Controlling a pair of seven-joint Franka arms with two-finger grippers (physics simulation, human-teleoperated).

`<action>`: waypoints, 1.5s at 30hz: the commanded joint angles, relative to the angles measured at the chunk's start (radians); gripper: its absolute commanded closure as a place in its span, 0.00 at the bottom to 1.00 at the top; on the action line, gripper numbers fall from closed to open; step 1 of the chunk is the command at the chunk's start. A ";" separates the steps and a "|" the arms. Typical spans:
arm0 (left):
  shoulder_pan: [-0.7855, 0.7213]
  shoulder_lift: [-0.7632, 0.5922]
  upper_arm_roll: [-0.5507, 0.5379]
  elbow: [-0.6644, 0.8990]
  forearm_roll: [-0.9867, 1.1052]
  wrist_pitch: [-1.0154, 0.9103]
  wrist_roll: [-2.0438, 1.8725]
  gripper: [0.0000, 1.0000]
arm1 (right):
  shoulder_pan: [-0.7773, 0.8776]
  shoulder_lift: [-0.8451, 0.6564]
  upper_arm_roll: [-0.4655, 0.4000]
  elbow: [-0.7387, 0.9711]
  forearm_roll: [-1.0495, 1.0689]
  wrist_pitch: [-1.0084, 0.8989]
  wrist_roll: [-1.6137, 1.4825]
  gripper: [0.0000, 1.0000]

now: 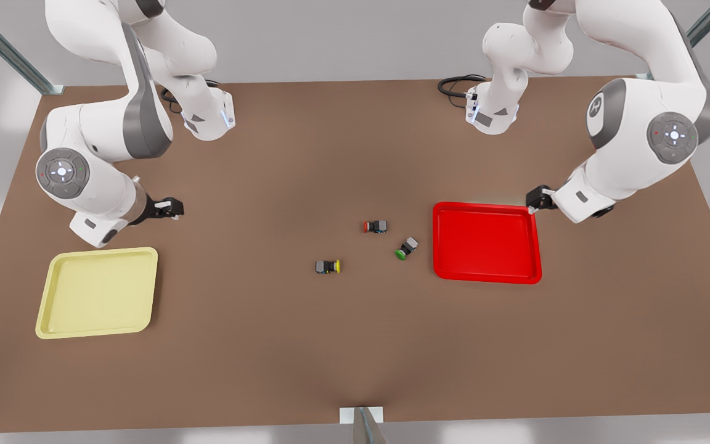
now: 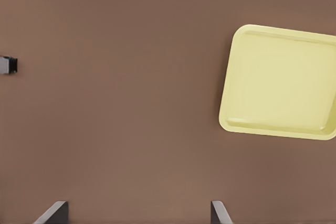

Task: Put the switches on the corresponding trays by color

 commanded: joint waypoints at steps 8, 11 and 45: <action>-0.387 0.427 -0.012 -0.091 0.003 0.380 -1.288 0.00 | 0.443 0.383 0.002 0.103 -0.029 0.156 0.076 0.00; -0.439 0.366 -0.045 -0.399 -0.092 0.919 -2.183 0.00 | 0.472 0.484 -0.001 0.117 -0.012 0.412 -0.126 0.00; -0.484 0.369 -0.185 -0.660 -0.073 1.252 -2.772 0.00 | 0.489 0.673 -0.030 0.028 0.060 0.845 -1.487 0.00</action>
